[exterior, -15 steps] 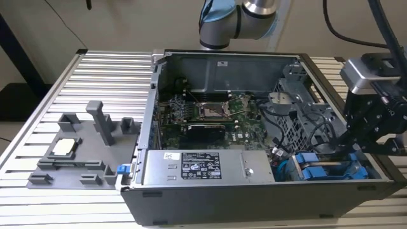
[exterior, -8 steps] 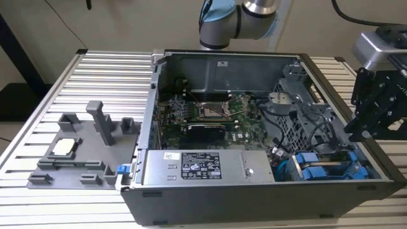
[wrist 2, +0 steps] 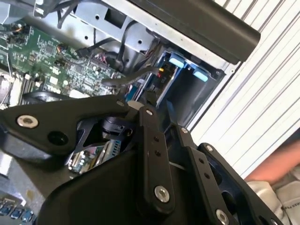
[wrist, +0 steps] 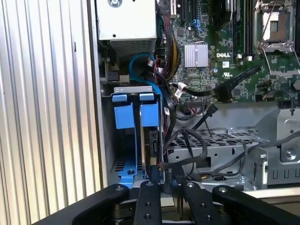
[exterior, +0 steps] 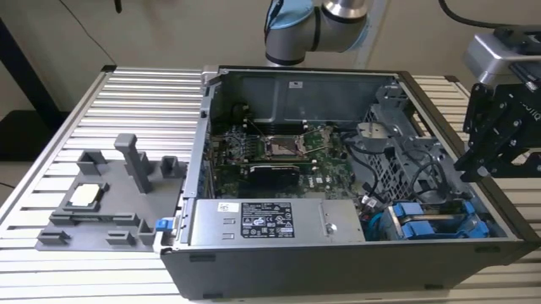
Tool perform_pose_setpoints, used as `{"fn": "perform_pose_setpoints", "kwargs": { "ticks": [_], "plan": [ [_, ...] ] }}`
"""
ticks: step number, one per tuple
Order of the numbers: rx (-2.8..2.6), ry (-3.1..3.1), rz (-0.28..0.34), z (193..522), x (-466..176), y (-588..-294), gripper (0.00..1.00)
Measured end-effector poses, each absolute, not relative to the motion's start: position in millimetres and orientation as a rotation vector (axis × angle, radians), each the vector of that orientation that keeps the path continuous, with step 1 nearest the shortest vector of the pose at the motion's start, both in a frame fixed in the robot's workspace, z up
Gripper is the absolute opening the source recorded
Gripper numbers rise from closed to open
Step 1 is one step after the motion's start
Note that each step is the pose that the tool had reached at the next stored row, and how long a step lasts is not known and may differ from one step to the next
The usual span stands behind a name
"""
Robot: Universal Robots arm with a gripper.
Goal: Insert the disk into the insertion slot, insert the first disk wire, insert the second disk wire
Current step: 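Insert the first disk wire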
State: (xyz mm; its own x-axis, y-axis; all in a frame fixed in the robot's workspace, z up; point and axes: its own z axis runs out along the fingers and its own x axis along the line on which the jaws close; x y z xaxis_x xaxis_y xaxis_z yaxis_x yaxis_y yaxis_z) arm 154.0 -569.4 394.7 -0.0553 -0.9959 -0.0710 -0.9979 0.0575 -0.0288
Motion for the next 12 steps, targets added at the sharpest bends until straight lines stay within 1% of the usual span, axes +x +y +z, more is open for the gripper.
{"fn": "perform_pose_setpoints", "kwargs": {
  "ticks": [12],
  "plan": [
    [-2.109, 2.231, 0.042, 391.2, 113.8, -533.8, 0.25]
  ]
}}
